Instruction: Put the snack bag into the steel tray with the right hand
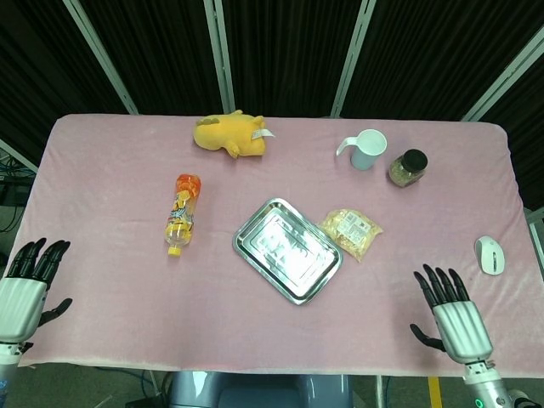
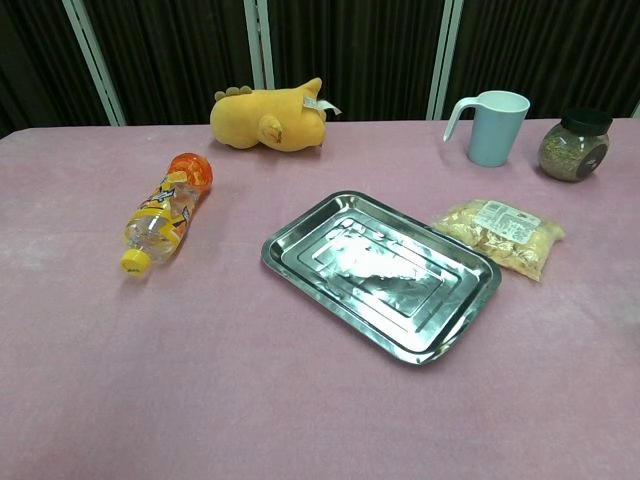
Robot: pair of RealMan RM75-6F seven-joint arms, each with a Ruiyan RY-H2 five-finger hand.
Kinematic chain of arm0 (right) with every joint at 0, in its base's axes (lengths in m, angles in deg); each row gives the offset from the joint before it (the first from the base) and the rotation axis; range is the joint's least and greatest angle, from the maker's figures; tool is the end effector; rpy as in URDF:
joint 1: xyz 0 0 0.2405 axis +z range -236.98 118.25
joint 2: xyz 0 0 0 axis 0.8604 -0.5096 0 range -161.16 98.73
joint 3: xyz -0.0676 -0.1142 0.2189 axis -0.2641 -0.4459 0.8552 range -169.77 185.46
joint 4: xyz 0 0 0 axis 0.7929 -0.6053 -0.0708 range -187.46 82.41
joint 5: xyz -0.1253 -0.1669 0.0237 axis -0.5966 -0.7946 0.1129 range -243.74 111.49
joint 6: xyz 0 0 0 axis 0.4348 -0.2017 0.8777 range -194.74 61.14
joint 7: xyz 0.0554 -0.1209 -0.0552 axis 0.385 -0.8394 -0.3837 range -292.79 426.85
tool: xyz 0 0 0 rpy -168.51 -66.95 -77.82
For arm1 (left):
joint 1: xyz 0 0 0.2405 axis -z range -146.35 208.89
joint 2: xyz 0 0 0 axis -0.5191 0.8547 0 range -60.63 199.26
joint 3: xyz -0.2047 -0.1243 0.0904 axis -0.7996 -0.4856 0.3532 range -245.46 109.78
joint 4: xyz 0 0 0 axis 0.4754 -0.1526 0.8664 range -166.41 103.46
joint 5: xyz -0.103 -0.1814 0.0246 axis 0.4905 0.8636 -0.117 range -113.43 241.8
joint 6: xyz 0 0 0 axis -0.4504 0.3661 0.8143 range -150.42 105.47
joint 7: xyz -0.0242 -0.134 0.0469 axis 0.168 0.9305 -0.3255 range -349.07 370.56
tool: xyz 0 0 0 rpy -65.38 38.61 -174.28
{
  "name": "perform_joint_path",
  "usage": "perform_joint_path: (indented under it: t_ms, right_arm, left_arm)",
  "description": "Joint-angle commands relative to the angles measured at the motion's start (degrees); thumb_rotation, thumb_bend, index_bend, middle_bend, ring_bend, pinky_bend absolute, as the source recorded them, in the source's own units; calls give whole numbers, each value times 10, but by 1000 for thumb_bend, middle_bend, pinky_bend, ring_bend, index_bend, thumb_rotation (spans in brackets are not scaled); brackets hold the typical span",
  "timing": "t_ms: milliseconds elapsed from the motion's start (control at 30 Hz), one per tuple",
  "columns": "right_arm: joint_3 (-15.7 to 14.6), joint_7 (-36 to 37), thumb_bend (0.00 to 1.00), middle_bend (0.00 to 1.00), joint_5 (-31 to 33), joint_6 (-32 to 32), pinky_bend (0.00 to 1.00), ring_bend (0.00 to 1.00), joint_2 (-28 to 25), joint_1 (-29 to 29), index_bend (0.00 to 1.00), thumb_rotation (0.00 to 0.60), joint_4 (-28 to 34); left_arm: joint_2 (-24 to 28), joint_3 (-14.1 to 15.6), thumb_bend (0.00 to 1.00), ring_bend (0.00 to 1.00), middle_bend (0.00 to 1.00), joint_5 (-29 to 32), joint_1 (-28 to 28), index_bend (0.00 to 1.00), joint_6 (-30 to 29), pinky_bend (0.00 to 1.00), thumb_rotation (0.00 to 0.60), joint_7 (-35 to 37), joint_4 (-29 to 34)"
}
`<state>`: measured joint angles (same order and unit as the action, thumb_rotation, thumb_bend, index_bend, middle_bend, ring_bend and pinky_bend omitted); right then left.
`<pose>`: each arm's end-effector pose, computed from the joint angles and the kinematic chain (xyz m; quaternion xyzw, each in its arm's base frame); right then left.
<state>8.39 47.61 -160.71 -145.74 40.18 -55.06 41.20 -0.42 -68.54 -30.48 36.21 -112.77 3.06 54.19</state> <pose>-0.2807 -0.1647 0.0908 0.7028 -0.3231 0.3237 0.5448 -0.3023 0.1728 0.1356 -0.6511 -0.2913 -0.3882 0.5835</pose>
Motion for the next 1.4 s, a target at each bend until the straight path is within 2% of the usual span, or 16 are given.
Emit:
perform_joint_path:
  t_ms: [33, 333, 500, 733, 1033, 1267, 1367, 1400]
  right_arm:
    - [32, -48, 272, 0, 31, 57, 11, 0, 23, 45, 0, 520, 18]
    - [89, -108, 273, 0, 112, 160, 11, 0, 57, 120, 0, 521, 11]
    - [119, -123, 273, 0, 165, 219, 11, 0, 85, 165, 0, 521, -24]
    - [146, -132, 273, 0, 215, 286, 11, 0, 121, 224, 0, 521, -92]
    - [165, -120, 273, 0, 257, 364, 11, 0, 158, 289, 0, 521, -195]
    - [164, -91, 272, 0, 270, 405, 13, 0, 170, 314, 0, 522, -255]
    - [159, -79, 273, 2, 269, 419, 106, 2, 175, 321, 0, 523, -278]
    - [158, -74, 273, 21, 268, 422, 178, 27, 177, 323, 0, 526, -284]
  left_arm:
    - [-7, -2, 57, 19, 114, 3, 3, 41, 6, 90, 600, -8, -6]
    - [-22, -10, 58, 19, 115, 19, 10, 41, 20, 90, 600, -24, -19]
    - [-29, -18, 57, 19, 115, 23, 14, 40, 18, 90, 600, -24, -27]
    - [-39, -25, 57, 19, 115, 32, 17, 40, 19, 91, 600, -25, -46]
    - [-55, -37, 58, 19, 115, 64, 24, 40, 42, 90, 600, -41, -67]
    - [-67, -43, 58, 19, 116, 84, 34, 40, 67, 90, 600, -52, -82]
    - [-71, -45, 58, 19, 116, 88, 38, 39, 73, 90, 600, -56, -86]
    - [-73, -46, 58, 19, 116, 89, 39, 39, 74, 90, 600, -57, -87]
